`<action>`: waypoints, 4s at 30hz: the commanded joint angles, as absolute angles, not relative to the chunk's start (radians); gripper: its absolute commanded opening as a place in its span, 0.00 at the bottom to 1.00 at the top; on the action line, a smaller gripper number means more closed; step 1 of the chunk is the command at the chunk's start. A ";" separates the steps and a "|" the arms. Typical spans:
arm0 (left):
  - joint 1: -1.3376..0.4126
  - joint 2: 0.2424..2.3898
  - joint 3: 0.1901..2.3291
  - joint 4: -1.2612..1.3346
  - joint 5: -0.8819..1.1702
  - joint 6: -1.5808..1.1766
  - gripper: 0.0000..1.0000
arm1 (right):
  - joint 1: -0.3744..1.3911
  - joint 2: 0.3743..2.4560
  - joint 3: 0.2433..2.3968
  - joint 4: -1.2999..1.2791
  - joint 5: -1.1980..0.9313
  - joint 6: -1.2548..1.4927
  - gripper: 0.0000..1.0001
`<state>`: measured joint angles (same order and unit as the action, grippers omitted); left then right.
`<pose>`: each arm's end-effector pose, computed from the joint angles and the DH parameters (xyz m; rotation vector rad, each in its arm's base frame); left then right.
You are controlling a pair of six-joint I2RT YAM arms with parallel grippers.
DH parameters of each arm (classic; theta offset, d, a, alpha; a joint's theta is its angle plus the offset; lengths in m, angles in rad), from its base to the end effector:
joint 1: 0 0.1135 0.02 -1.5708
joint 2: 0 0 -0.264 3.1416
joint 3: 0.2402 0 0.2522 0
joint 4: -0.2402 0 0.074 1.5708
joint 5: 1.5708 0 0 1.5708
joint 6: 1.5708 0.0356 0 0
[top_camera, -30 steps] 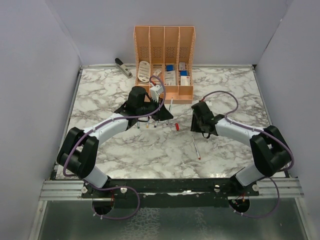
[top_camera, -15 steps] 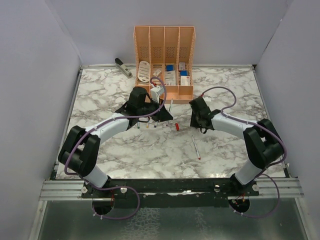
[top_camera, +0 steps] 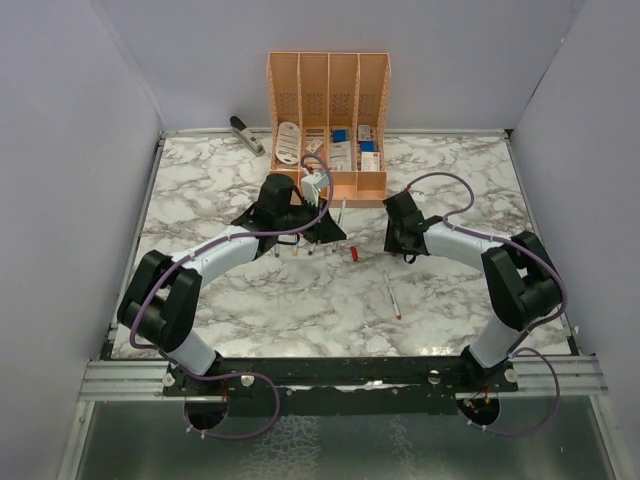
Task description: Insert the pens into the pen caps
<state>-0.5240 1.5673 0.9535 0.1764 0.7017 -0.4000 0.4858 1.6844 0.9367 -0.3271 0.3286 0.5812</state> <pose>0.2877 -0.1928 0.2426 0.6125 2.0463 -1.2716 0.2898 0.1400 0.1585 0.2288 2.5444 -0.0357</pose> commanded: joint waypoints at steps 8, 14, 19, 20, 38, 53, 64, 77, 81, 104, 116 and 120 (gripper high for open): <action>-0.522 1.585 0.993 0.182 0.693 -0.386 0.00 | 0.484 1.776 1.000 -0.340 0.261 0.569 0.33; -0.522 1.588 0.999 0.173 0.691 -0.380 0.00 | 0.484 1.805 1.012 -0.391 0.235 0.592 0.29; -0.518 1.584 1.000 0.167 0.683 -0.371 0.00 | 0.485 1.801 0.999 -0.434 0.223 0.605 0.28; -0.518 1.585 1.001 0.169 0.685 -0.371 0.00 | 0.485 1.798 0.995 -0.442 0.224 0.606 0.28; -0.515 1.593 1.000 0.183 0.693 -0.385 0.00 | 0.485 1.764 0.933 -0.465 0.210 0.598 0.27; -0.514 1.572 1.001 0.163 0.691 -0.373 0.00 | 0.485 1.740 1.055 -0.521 0.231 0.587 0.01; -0.515 1.558 1.004 0.199 0.745 -0.371 0.00 | 0.485 1.447 1.088 -0.208 0.234 0.561 0.01; -0.575 1.499 1.022 0.256 0.821 -0.354 0.00 | 0.485 1.201 0.798 0.478 0.048 0.587 0.01; -0.594 1.515 1.045 0.270 0.831 -0.377 0.00 | 0.484 1.179 0.760 0.593 -0.022 0.592 0.01; -0.617 1.565 1.087 0.284 0.829 -0.416 0.00 | 0.485 1.155 0.766 0.588 -0.175 0.558 0.01; -0.617 1.578 1.098 0.288 0.823 -0.425 0.00 | 0.486 1.134 0.737 0.580 -0.201 0.544 0.01; -0.617 1.576 1.107 0.288 0.830 -0.424 0.00 | 0.485 1.133 0.726 0.580 -0.196 0.535 0.01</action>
